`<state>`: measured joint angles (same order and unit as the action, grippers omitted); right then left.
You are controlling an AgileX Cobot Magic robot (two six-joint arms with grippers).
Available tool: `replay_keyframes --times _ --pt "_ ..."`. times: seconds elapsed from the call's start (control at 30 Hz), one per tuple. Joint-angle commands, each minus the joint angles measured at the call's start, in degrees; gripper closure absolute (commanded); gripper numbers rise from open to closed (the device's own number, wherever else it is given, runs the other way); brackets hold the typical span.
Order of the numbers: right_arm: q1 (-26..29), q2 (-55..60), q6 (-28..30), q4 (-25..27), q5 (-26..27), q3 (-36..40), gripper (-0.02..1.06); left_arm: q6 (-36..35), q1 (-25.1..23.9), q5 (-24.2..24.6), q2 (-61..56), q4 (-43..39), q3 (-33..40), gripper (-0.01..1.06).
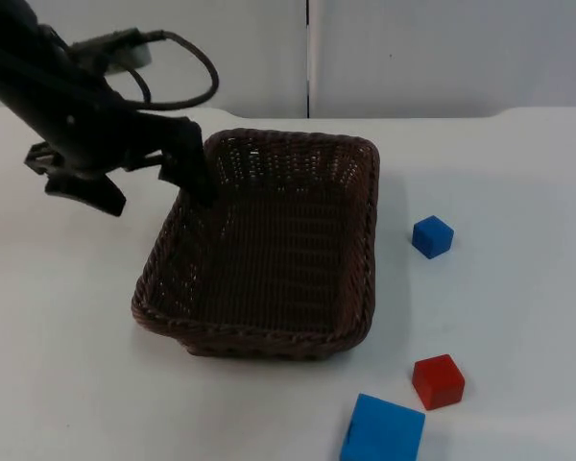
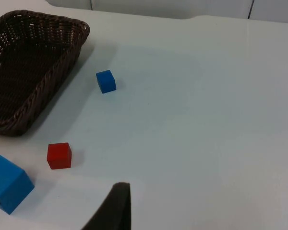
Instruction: Pick up the basket with the left hand and place the largest block into the basket with the right hand.
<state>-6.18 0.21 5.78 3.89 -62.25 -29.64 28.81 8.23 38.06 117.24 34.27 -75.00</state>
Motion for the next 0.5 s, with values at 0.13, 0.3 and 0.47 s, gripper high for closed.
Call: replay_keyframes --times 0.13,0.3,0.47 --pt "0.3 -0.2 0.5 0.3 0.3 0.1 -0.01 -3.5 3.1 0.6 3.3 -3.7 -2.8 0.0" --pt "0.3 -0.2 0.5 0.3 0.3 0.1 -0.01 -3.8 3.9 0.8 5.9 -3.2 -5.1 0.0" --pt "0.3 -0.2 0.5 0.3 0.3 0.1 -0.01 -3.8 3.9 0.6 6.9 -3.2 -5.9 0.0"
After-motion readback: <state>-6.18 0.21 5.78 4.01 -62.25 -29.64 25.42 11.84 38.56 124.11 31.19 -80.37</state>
